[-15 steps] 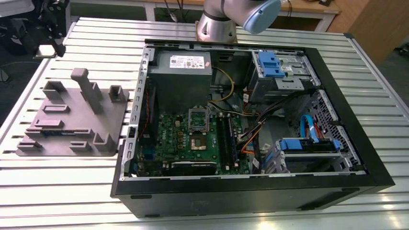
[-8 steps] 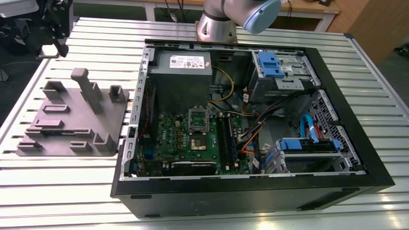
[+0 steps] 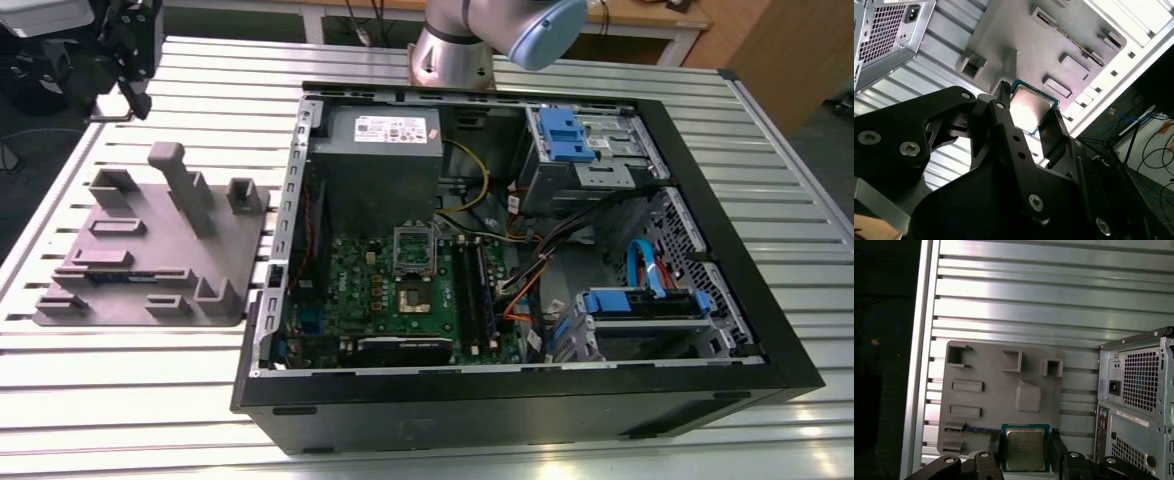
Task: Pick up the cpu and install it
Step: 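Pick up the cpu and move it towards the insertion slot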
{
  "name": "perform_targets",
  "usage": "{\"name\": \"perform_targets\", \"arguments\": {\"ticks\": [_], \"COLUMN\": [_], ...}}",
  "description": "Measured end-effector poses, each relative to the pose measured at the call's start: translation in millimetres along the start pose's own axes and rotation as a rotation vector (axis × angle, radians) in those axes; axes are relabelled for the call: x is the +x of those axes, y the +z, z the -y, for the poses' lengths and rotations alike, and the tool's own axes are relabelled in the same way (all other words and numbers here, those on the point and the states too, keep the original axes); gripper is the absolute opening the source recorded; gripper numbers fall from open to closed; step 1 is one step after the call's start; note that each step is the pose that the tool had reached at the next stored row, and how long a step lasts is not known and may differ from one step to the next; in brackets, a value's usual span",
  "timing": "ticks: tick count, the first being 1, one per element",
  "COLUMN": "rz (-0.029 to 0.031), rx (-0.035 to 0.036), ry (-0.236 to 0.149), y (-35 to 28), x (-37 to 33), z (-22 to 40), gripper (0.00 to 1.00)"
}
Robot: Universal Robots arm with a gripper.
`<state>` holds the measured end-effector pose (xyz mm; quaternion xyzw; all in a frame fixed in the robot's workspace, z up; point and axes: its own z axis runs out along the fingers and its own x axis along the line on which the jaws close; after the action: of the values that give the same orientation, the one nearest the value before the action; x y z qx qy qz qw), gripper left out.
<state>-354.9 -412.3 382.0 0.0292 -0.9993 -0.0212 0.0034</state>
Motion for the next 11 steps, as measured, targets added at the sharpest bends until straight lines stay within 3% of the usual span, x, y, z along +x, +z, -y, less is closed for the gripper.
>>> {"name": "perform_targets", "arguments": {"ticks": [11], "rz": [0.0001], "rx": [0.0000], "ry": [0.000], "y": [0.0], "x": [-6.5], "z": [0.4], "gripper": [0.47]}}
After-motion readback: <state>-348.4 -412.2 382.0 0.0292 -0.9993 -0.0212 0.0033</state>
